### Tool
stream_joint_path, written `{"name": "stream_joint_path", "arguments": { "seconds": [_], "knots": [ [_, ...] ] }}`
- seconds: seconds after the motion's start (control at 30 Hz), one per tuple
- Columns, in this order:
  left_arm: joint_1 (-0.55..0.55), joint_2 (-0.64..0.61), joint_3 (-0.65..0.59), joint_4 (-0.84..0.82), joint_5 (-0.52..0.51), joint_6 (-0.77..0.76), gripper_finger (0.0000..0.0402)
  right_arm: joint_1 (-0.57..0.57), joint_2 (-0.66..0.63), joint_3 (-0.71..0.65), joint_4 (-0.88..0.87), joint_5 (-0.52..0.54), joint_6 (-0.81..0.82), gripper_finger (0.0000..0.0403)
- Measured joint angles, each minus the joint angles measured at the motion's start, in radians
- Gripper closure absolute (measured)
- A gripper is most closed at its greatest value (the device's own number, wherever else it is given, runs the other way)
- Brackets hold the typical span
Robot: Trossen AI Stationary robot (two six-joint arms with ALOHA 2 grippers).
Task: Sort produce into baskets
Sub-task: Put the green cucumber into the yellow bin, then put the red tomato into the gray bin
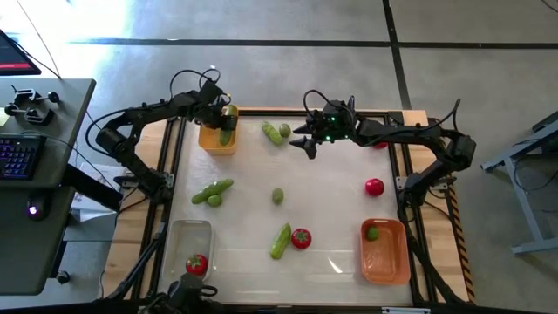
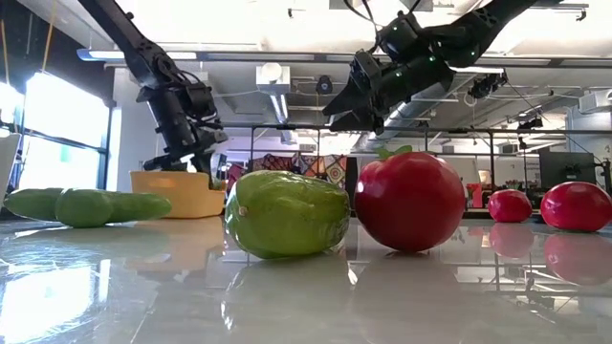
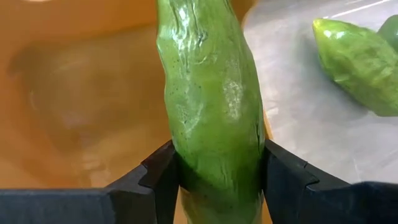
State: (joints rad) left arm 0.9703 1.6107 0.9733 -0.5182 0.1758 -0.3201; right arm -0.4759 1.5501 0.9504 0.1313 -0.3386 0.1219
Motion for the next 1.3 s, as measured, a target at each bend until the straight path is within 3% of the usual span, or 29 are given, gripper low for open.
{"name": "stream_joint_path", "arguments": {
  "seconds": [0.37,1.0,1.3],
  "knots": [
    [-0.002,-0.006,0.000,-0.010,-0.036,-0.012,0.0154,0.000,0.000,0.000,-0.009,0.000,-0.008,0.0151],
    [-0.004,-0.013,-0.001,-0.055,0.021,0.017,0.0149,0.000,0.000,0.000,-0.021,0.010,-0.027,0.0151],
    [-0.096,-0.139,-0.002,-0.031,-0.121,0.128,0.0149,0.000,0.000,0.000,-0.042,0.047,-0.103,0.0151]
  ]
}}
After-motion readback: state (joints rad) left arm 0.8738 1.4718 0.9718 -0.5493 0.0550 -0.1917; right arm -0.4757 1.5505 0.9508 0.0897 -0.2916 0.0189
